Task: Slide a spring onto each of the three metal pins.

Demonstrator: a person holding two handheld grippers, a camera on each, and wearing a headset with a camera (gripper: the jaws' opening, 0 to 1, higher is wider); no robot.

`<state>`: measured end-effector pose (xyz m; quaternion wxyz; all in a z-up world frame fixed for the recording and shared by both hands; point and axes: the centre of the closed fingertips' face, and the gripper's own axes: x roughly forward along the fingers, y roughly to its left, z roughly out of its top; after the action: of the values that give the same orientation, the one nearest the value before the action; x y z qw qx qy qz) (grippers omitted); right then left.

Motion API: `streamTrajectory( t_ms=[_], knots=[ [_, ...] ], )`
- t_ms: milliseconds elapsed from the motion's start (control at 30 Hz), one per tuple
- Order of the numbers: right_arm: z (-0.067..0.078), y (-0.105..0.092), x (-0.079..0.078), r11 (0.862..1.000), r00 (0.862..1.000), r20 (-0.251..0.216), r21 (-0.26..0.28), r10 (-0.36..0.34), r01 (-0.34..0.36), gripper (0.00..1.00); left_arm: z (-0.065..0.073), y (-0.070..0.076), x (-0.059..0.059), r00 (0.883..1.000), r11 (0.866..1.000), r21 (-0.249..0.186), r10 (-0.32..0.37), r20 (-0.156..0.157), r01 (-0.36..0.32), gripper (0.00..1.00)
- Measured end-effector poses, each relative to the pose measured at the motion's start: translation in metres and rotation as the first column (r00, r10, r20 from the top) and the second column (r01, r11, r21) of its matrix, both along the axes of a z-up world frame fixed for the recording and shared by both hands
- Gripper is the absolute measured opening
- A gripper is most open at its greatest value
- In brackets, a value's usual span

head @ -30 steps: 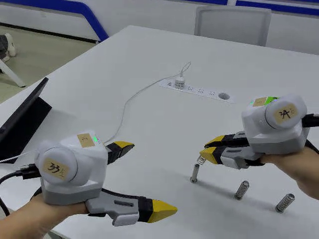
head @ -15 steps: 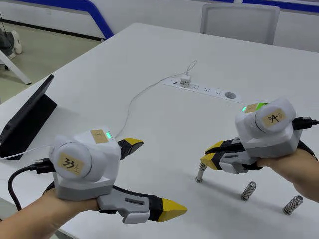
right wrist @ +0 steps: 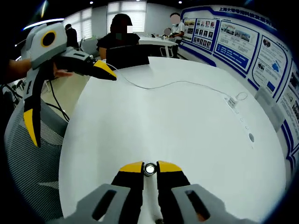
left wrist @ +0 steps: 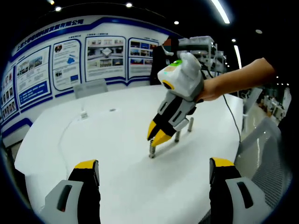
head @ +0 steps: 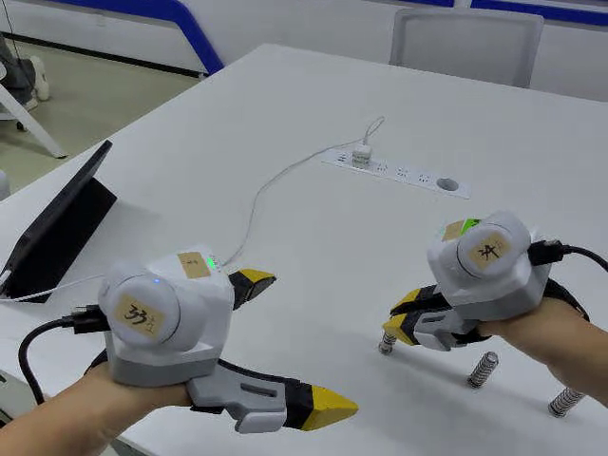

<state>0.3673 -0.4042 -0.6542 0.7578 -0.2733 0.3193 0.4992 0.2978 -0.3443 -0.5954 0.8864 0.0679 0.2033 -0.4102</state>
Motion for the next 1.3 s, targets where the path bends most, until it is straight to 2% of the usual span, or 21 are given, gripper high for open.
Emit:
streamTrajectory(
  t_ms=[367,800,967,1167,1300],
  knots=[
    [-0.012,-0.009,0.000,0.998,1.000,-0.015,-0.065,0.004,-0.005,0.11,-0.001,-0.002,0.000,1.000,1.000,-0.001,-0.012,-0.007,0.012,1.00],
    [-0.015,-0.010,-0.001,0.997,1.000,-0.021,-0.074,0.004,-0.006,0.11,-0.002,-0.004,-0.002,1.000,1.000,0.002,-0.017,-0.012,0.017,0.99],
    [-0.015,-0.011,0.000,0.997,1.000,-0.022,-0.074,-0.004,0.003,0.11,-0.001,-0.005,-0.003,1.000,1.000,-0.010,-0.017,-0.012,0.017,1.00],
    [-0.014,-0.013,-0.001,0.997,0.999,-0.022,-0.074,-0.024,0.022,0.13,-0.001,-0.007,-0.003,1.000,1.000,-0.004,-0.023,-0.010,0.023,1.00],
    [-0.009,-0.014,-0.001,0.998,0.999,-0.011,-0.048,-0.035,0.035,0.16,-0.001,-0.008,-0.003,1.000,1.000,0.001,-0.027,-0.010,0.027,1.00]
  ],
)
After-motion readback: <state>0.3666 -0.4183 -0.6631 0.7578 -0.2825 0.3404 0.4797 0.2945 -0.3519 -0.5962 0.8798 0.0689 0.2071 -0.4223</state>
